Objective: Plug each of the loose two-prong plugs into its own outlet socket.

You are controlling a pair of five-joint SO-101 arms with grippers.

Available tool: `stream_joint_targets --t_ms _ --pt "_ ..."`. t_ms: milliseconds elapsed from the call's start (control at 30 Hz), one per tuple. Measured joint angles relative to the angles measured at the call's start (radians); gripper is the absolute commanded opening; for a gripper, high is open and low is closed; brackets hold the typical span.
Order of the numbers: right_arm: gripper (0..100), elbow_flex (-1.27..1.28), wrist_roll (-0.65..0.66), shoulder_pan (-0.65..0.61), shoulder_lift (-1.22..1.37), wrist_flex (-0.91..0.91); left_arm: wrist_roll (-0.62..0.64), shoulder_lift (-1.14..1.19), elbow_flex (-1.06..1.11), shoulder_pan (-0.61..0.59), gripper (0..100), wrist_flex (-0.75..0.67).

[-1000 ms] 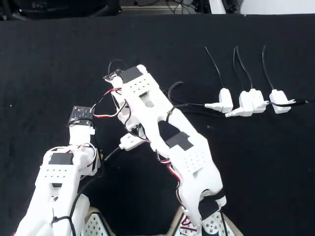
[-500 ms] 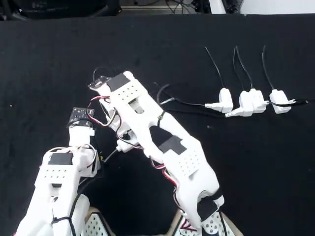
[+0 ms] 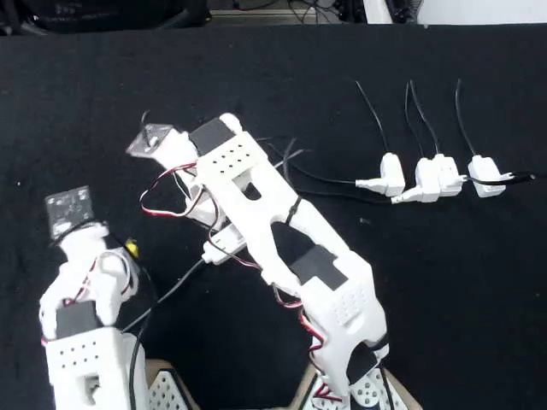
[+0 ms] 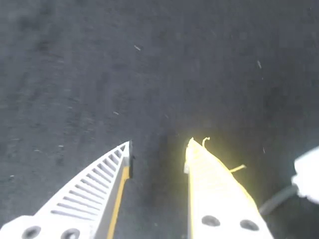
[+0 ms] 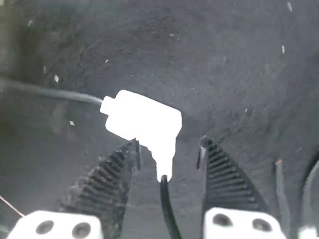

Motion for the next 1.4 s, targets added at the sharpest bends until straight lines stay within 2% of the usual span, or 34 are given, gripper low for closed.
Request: stream_joint_targets --t_ms 133,267,400,667,833,1233,1333,1400 --pt "20.4 0.006 0.212 0.0 -0.028 0.0 0.012 -0.201 0.035 -0.038 19 0.068" --pt "26.7 0.109 0.341 -0.041 -0.092 0.002 0.012 -0.358 0.052 -0.072 19 0.129" --pt "26.8 0.284 0.42 -0.08 -0.18 -0.049 0.015 -0.354 0.052 -0.095 19 0.13" --pt "26.8 0.683 0.585 -0.087 -0.339 -0.299 0.02 -0.354 0.052 -0.097 19 0.13" --pt "26.8 0.795 0.62 -0.087 -0.377 -0.45 0.02 -0.354 0.052 -0.097 19 0.13" --pt "26.7 0.806 0.644 -0.087 -0.331 -0.531 0.02 -0.354 0.052 -0.097 19 0.13" --pt "21.5 0.801 0.666 -0.087 -0.299 -0.539 0.02 -0.354 0.052 -0.097 19 0.13" --pt "12.1 0.804 0.669 -0.087 -0.288 -0.537 0.02 -0.354 0.052 -0.097 19 0.13"
